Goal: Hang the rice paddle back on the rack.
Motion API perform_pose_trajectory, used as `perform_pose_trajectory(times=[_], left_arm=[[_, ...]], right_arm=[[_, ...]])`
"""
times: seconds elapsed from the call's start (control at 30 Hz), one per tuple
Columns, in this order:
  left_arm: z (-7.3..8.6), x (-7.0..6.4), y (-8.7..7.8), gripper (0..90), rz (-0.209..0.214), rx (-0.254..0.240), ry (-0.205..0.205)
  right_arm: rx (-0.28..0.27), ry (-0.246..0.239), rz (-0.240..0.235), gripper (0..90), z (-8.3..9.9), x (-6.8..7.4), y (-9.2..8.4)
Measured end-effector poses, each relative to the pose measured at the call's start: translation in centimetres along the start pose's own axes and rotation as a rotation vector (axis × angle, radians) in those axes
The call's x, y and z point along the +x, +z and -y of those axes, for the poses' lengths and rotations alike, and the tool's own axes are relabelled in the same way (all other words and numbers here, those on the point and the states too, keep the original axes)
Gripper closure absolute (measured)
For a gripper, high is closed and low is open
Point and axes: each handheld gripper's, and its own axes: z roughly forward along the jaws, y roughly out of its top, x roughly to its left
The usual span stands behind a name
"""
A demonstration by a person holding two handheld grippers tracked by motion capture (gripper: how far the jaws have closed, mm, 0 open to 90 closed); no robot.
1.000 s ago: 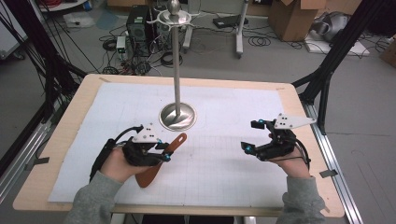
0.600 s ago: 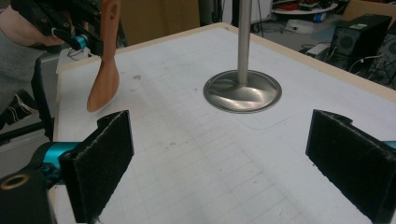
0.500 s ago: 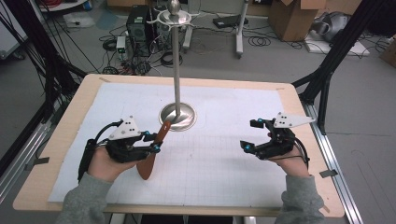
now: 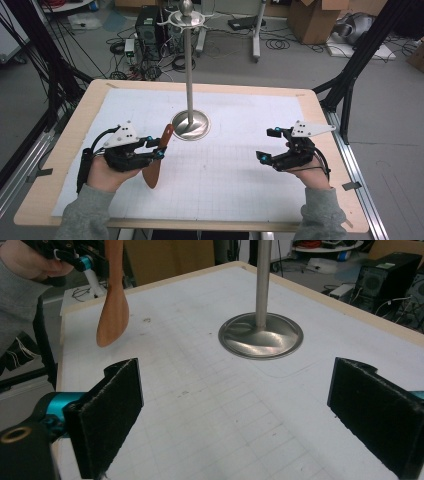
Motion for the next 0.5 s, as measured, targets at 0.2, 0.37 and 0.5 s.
perform_pose_trajectory(times=[0.2, 0.37, 0.5], left_arm=[[0.3, 0.9, -0.4, 65.1, 0.011, -0.016, -0.050], [0.4, 1.9, -0.8, 65.1, 0.032, -0.032, -0.085], [0.1, 3.0, -0.8, 65.1, 0.070, -0.040, -0.135]], right_arm=[[-0.007, 0.000, 0.004, 6.2, 0.0, 0.1, -0.3], [-0.015, 0.009, 0.009, 6.2, 0.0, 0.1, -0.5], [-0.027, 0.001, 0.008, 6.2, -0.2, 0.0, -0.7]])
